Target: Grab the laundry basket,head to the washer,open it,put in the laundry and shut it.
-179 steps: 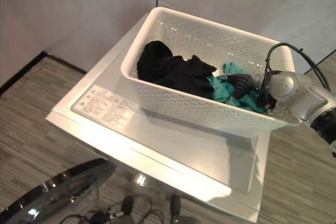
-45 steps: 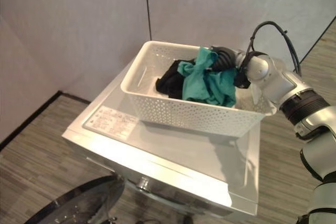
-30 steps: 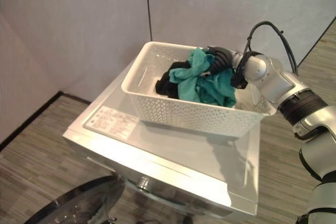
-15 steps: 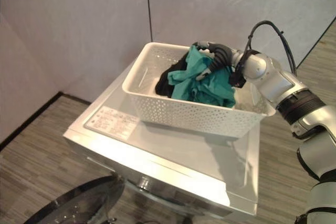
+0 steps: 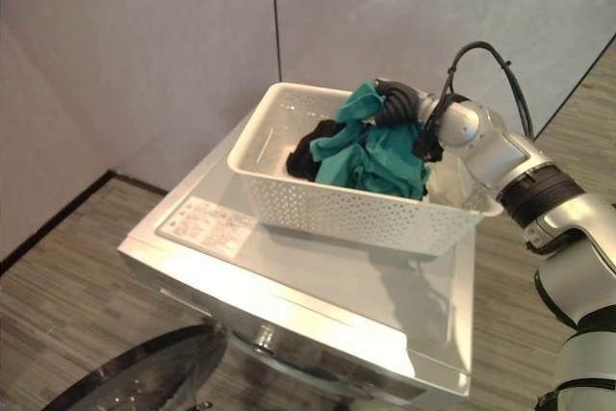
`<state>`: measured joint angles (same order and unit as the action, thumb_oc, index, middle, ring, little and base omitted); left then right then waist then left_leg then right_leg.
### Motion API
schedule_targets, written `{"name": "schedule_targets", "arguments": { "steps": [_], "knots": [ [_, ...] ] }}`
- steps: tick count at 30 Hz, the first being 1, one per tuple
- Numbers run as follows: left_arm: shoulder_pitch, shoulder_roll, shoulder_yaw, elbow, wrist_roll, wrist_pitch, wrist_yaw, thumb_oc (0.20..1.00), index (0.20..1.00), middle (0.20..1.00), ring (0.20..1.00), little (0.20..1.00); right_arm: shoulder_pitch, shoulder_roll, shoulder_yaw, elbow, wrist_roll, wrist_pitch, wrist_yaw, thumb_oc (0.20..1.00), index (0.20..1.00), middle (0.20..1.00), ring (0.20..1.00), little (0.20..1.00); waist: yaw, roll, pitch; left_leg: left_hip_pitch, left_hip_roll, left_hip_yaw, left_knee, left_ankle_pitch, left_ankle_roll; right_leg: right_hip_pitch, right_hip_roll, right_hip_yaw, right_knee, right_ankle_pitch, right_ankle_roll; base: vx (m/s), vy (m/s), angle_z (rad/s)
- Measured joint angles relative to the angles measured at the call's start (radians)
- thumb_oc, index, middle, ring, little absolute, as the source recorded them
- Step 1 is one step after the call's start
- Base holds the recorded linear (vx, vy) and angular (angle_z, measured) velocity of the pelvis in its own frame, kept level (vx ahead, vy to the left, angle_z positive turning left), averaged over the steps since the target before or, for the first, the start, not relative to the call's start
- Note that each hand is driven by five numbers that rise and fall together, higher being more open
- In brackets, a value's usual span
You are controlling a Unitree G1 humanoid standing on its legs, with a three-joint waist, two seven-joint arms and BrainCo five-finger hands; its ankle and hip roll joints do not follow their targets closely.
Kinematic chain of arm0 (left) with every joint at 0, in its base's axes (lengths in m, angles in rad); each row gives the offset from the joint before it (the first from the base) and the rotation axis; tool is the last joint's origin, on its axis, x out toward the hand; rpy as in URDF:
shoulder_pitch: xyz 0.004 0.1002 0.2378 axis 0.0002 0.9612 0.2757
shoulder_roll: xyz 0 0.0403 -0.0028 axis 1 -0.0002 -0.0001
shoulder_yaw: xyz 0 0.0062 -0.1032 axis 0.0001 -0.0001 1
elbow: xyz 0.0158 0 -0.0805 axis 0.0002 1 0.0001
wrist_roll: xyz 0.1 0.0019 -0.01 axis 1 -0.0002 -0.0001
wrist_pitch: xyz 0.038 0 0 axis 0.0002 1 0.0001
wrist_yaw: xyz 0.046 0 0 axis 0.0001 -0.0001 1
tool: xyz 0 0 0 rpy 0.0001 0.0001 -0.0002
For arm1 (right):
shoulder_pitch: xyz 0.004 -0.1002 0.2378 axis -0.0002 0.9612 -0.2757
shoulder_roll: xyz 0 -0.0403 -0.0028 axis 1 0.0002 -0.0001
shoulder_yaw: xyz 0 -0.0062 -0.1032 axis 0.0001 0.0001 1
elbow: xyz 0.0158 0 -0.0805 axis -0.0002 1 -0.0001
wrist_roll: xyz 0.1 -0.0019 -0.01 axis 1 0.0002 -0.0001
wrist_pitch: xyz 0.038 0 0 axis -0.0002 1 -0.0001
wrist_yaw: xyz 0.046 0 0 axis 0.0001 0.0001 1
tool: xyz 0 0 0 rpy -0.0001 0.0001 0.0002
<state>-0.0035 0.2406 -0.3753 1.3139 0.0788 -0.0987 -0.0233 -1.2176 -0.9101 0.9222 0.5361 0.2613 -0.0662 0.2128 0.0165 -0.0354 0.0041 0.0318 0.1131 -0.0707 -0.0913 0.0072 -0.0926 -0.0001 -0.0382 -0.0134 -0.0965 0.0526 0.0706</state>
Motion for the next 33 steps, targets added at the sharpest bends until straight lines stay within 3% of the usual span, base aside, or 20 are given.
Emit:
{"name": "schedule_targets", "arguments": {
  "steps": [7,18,26,33],
  "knots": [
    [0.000,0.000,0.000,0.002,0.000,0.001,0.002,1.000,1.000,1.000,1.000,1.000,-0.100,-0.011,-0.032,0.135,0.018,-0.002,-0.045,0.200,0.200,0.200,0.200,0.200,0.000,0.007,-0.007,-0.001,-0.001,0.000,0.000,0.000,0.000,0.000,-0.001,0.000,0.000,0.000,0.000,0.00,0.000,0.00],
    [0.004,-0.002,-0.002,0.006,0.000,0.006,0.020,1.000,1.000,1.000,1.000,1.000,-0.304,-0.061,-0.156,0.201,0.088,-0.047,-0.288,0.200,0.200,0.200,0.200,0.200,-0.002,0.016,-0.025,0.001,-0.001,0.000,0.000,0.000,0.000,0.001,-0.001,0.000,0.000,0.000,0.000,0.00,0.000,0.00],
    [0.005,-0.004,-0.005,0.004,0.000,0.007,0.021,1.000,1.000,1.000,1.000,1.000,-0.333,-0.070,-0.157,0.263,0.088,-0.049,-0.376,0.200,0.200,0.200,0.200,0.200,-0.002,0.018,-0.040,0.001,0.000,0.000,0.000,0.000,0.000,0.001,0.000,0.000,0.000,0.001,-0.001,0.00,0.000,0.00],
    [0.007,-0.002,-0.038,0.002,-0.001,0.007,0.043,1.000,1.000,1.000,1.000,1.000,-0.363,-0.155,-0.199,0.270,0.086,-0.055,-0.477,0.200,0.200,0.200,0.200,0.200,-0.001,0.020,-0.041,-0.001,-0.001,0.000,0.000,0.000,0.000,0.000,-0.001,0.000,0.000,-0.001,-0.001,0.00,0.000,0.00]
  ]
}}
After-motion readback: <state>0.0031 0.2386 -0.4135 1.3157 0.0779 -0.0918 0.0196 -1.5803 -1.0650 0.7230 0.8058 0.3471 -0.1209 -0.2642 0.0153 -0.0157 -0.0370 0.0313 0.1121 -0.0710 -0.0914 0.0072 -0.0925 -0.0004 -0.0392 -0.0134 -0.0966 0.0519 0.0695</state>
